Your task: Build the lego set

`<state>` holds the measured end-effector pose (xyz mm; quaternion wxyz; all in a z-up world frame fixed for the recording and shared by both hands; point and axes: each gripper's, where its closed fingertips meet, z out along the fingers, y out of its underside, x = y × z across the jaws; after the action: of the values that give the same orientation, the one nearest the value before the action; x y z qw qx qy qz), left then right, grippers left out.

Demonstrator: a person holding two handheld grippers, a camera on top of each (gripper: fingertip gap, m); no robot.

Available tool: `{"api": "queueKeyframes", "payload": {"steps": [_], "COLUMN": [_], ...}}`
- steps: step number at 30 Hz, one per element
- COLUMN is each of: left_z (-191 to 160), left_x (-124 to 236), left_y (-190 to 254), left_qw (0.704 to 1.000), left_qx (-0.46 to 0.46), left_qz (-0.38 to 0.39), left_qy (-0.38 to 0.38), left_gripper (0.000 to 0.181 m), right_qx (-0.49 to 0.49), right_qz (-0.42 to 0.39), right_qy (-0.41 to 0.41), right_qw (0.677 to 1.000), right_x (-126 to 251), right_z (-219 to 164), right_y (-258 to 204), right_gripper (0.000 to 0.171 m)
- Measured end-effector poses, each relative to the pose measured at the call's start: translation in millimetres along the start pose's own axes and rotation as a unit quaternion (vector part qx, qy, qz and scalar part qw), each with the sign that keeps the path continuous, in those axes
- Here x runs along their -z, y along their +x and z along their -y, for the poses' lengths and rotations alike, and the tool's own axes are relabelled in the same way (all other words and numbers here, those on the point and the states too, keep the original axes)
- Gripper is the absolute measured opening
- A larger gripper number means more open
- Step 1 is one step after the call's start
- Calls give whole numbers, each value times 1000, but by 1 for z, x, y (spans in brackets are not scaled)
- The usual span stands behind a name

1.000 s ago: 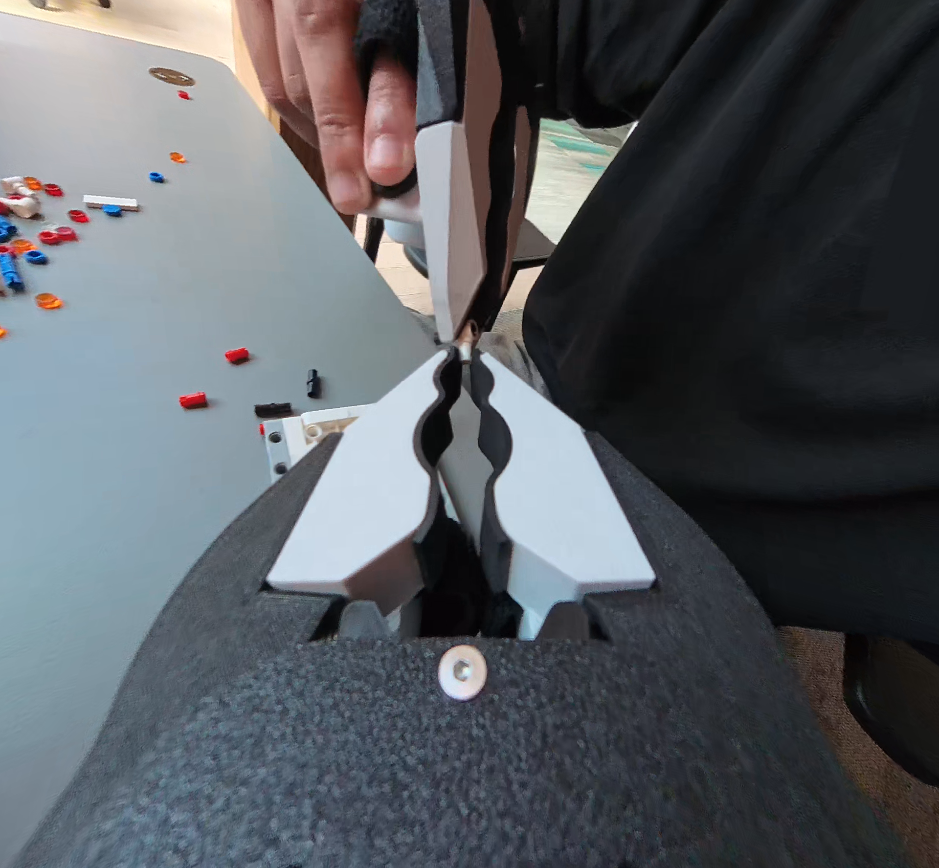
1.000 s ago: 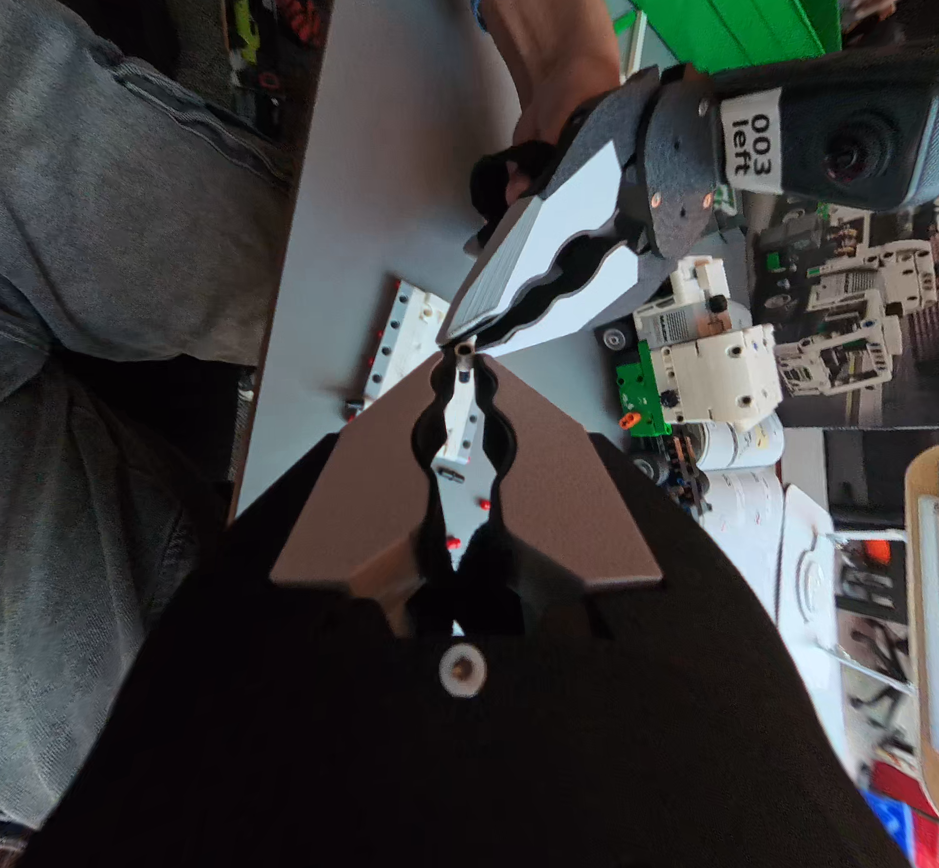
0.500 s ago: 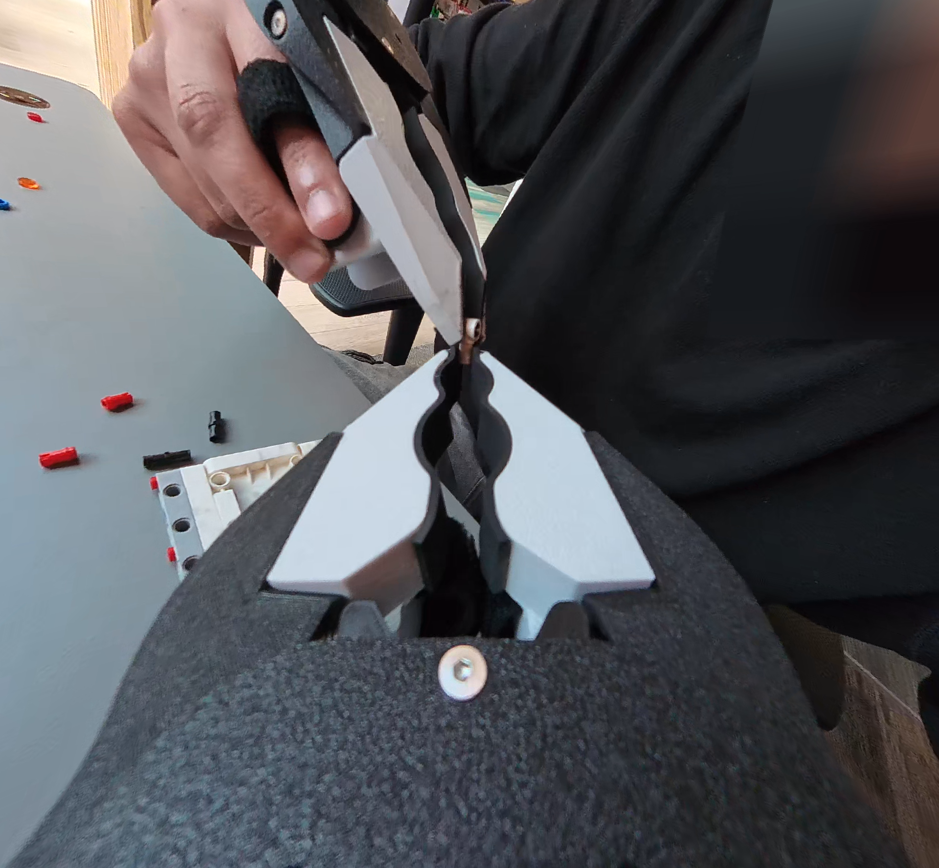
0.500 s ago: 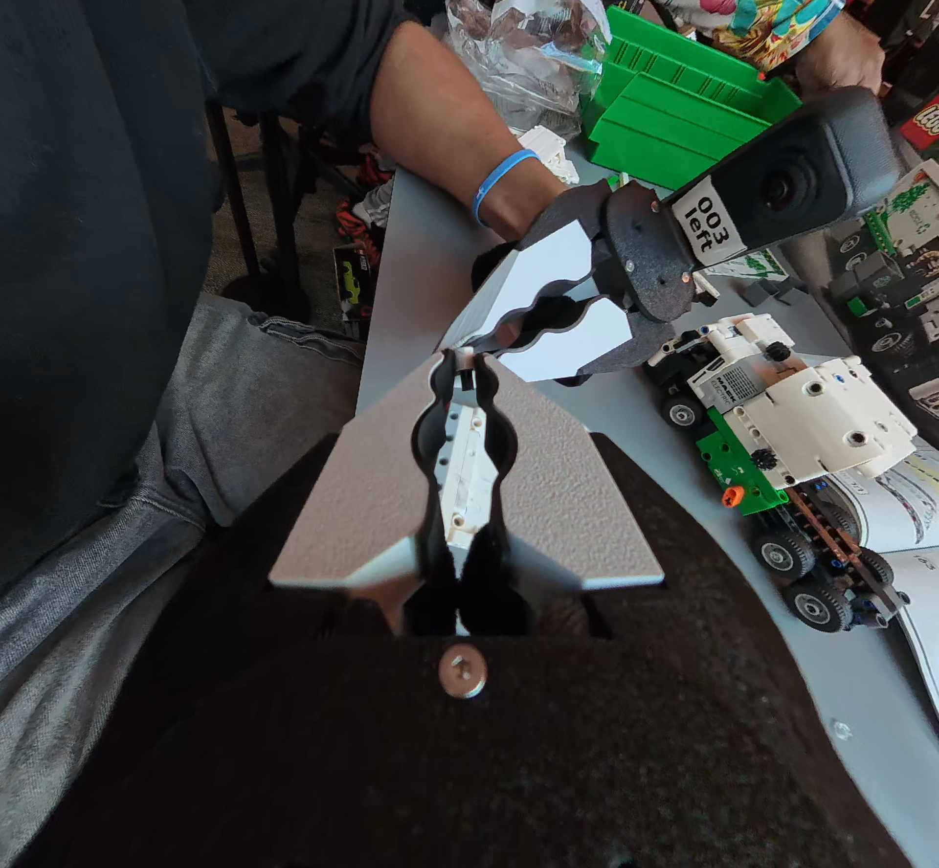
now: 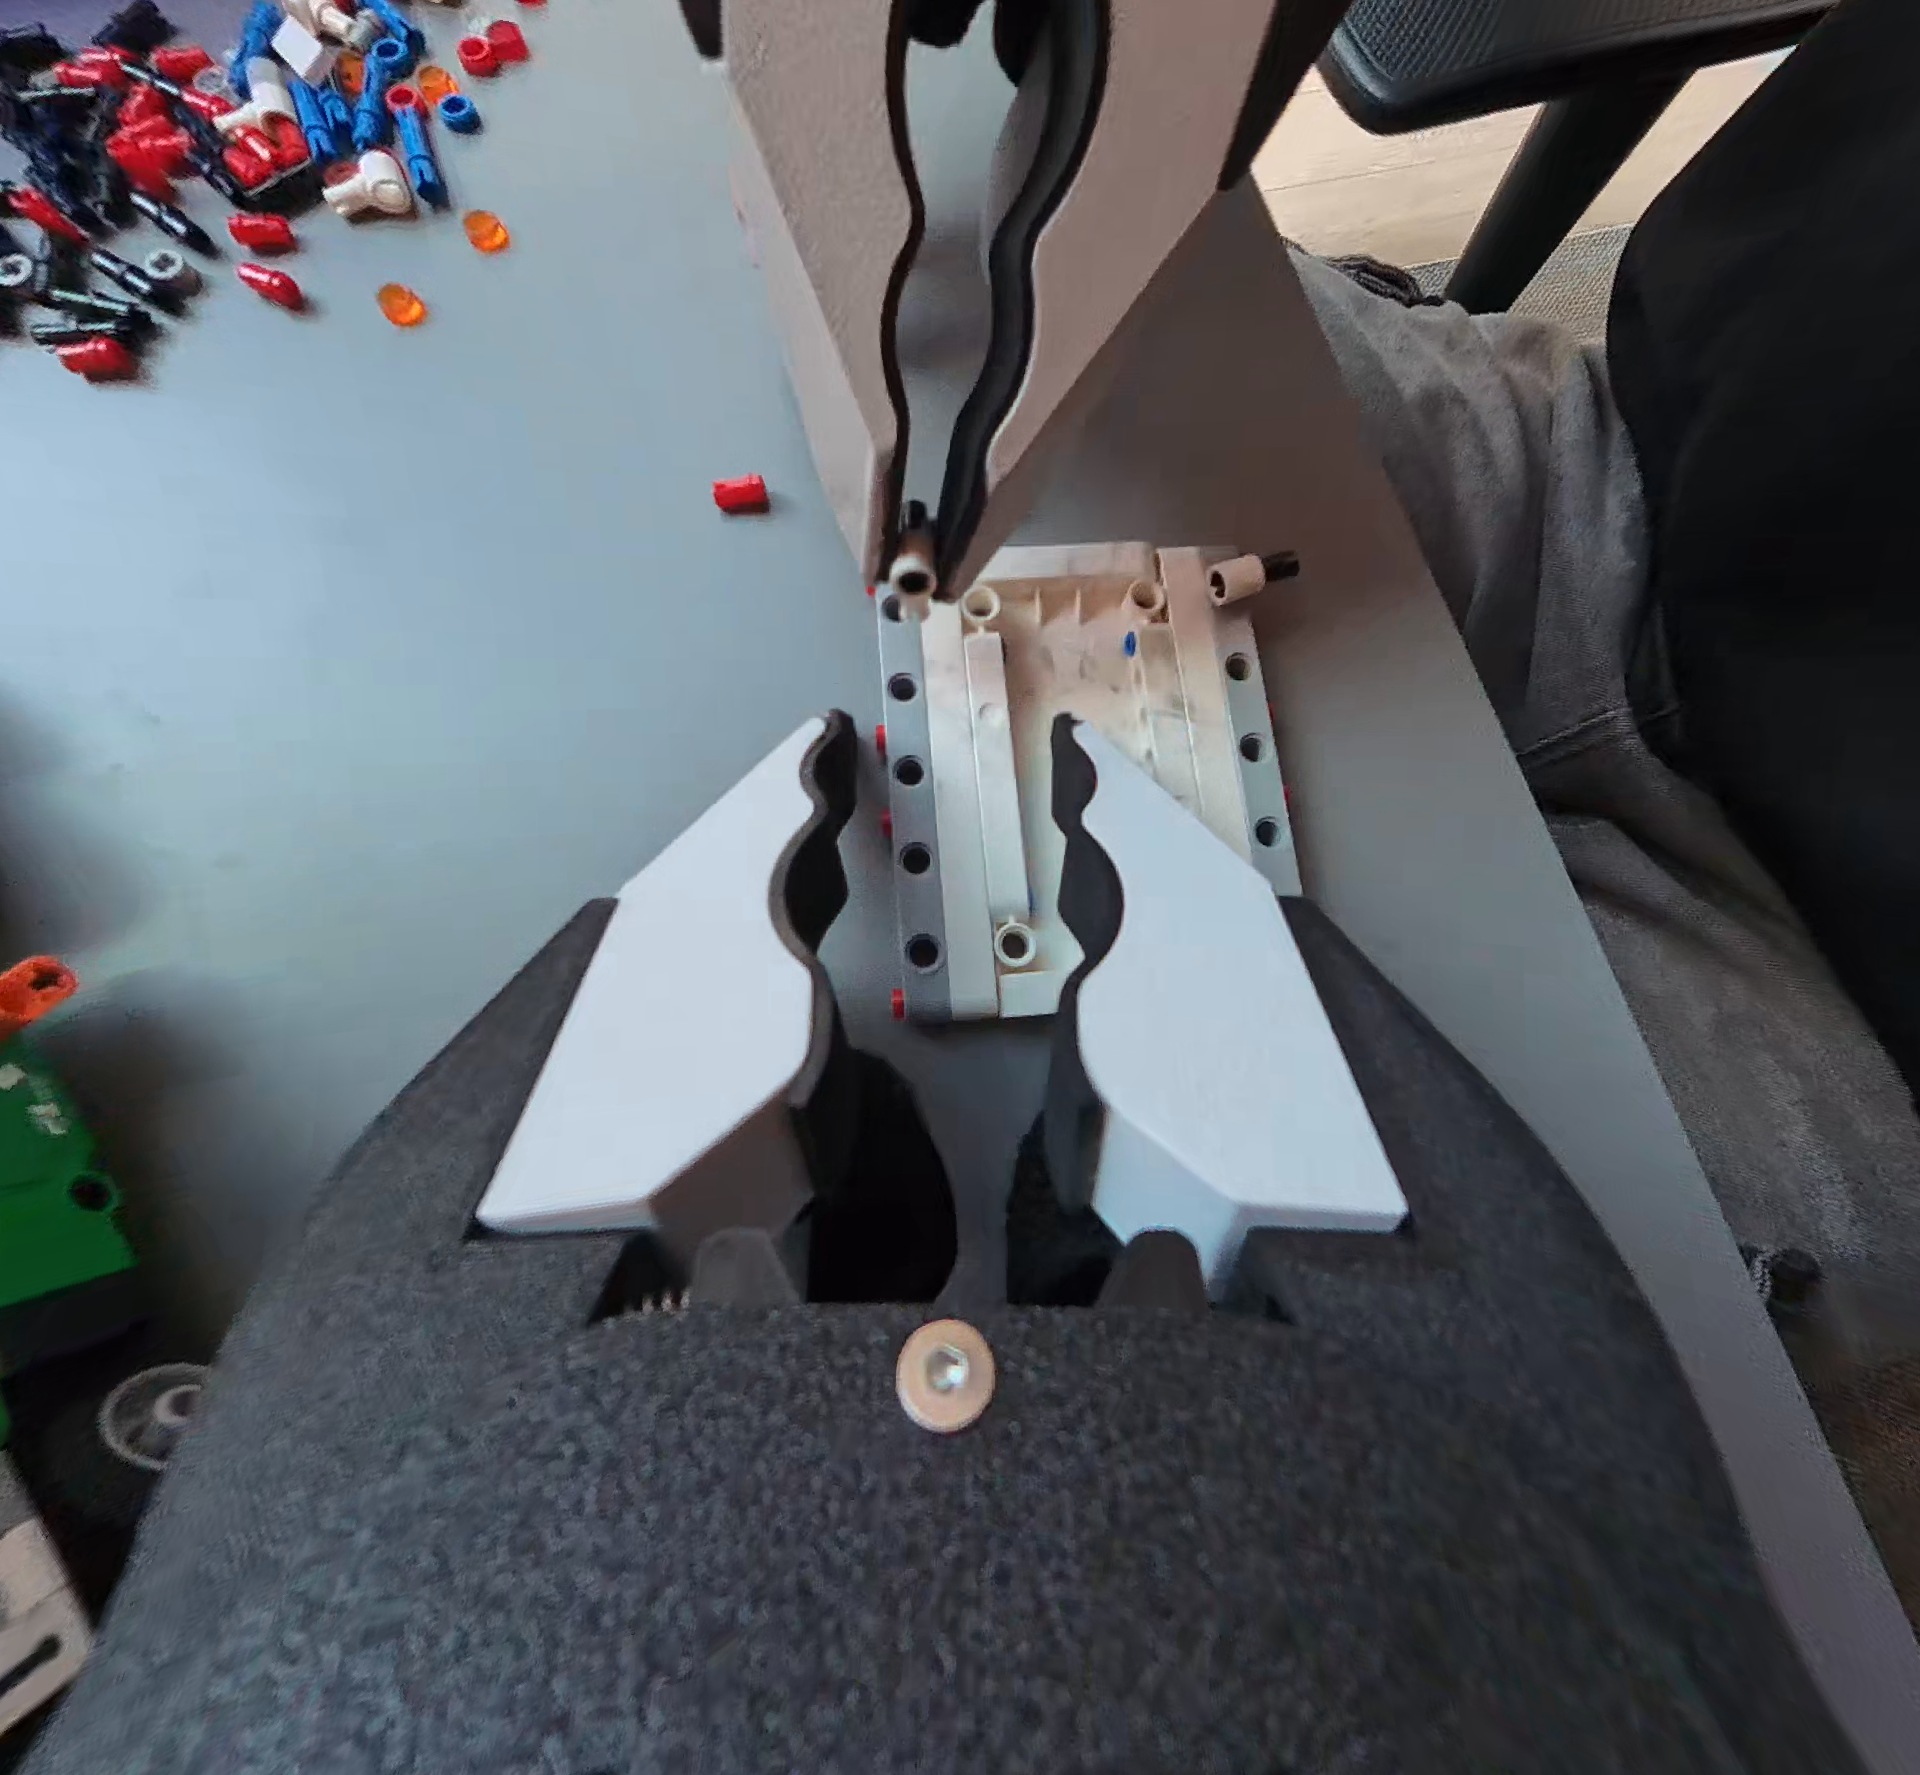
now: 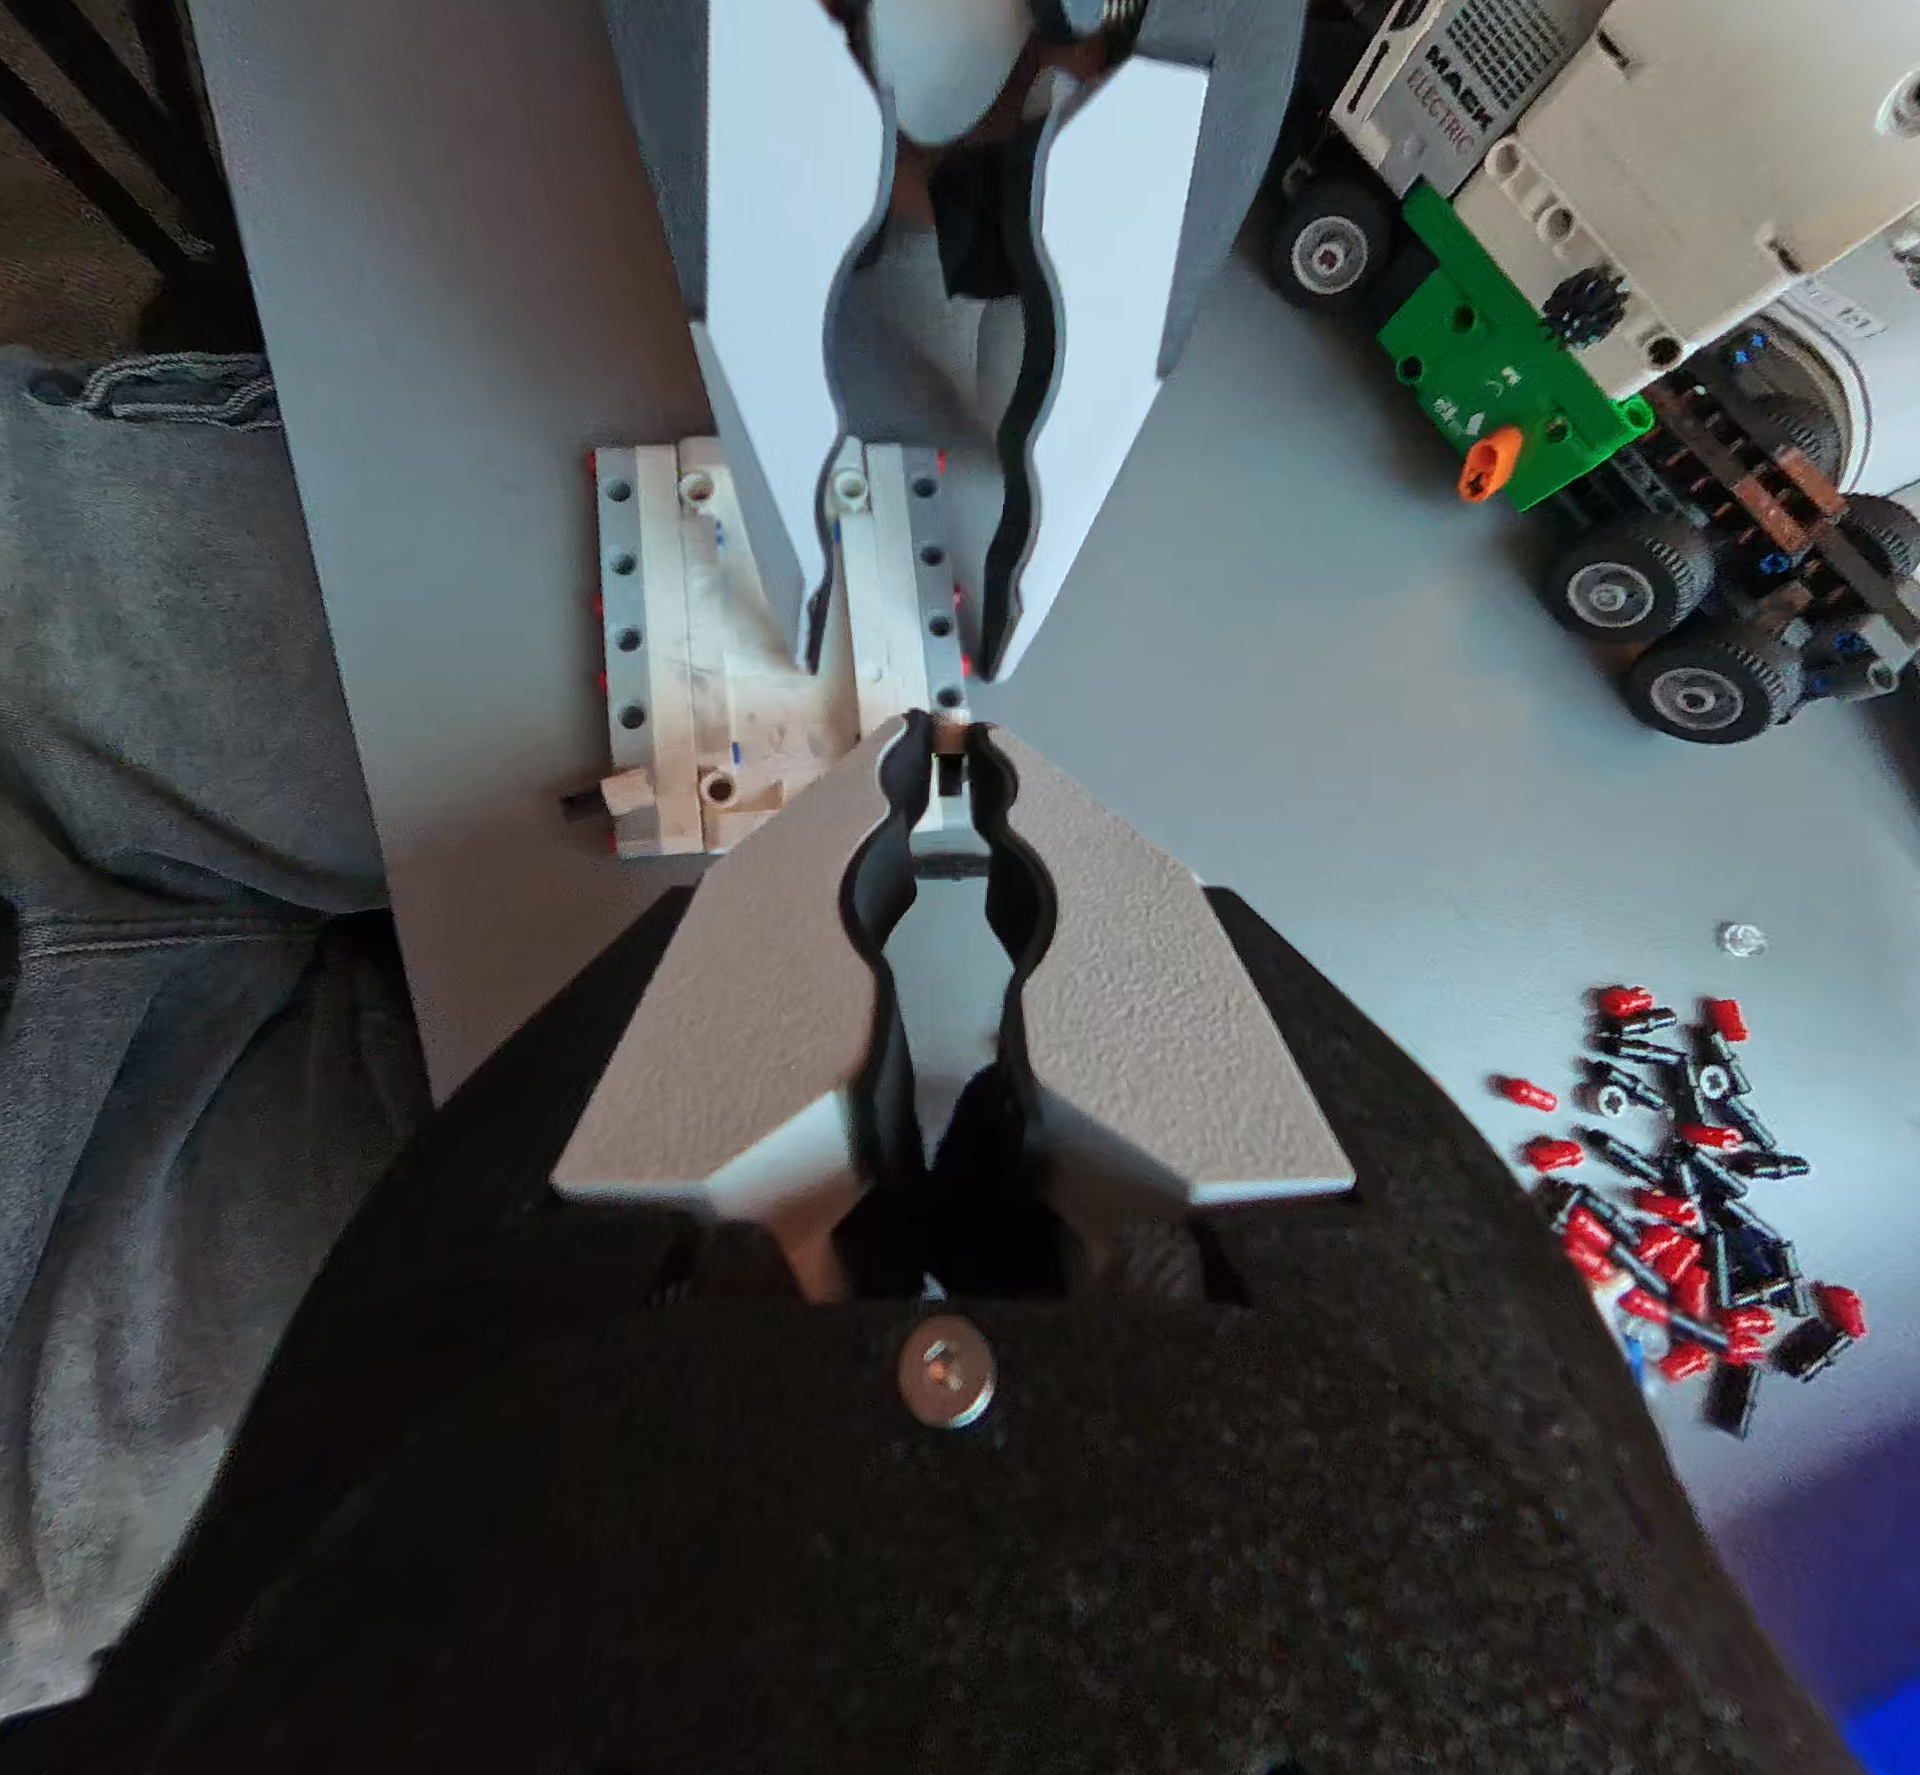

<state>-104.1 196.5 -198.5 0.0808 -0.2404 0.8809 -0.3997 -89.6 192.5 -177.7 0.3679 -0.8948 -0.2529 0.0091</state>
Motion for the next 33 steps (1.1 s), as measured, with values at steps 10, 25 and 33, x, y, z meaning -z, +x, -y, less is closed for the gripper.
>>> {"api": "queueKeyframes", "payload": {"steps": [10,25,33], "left_z": [1,1,1], "left_x": [-3,-3,-3], "left_y": [-1,1,2], "left_qw": [1000,1000,1000], "left_qx": [-18,-22,-23], "left_qz": [23,18,17], "left_qy": [1,1,1], "left_gripper": [24,24,24], "right_qx": [3,32,54], "right_qz": [70,115,146], "right_qy": [-17,-39,-70], "right_qw": [997,992,985], "right_x": [-6,-4,-6], "right_z": [-10,-12,-11], "right_y": [5,-2,-1], "right_gripper": [5,5,5]}}
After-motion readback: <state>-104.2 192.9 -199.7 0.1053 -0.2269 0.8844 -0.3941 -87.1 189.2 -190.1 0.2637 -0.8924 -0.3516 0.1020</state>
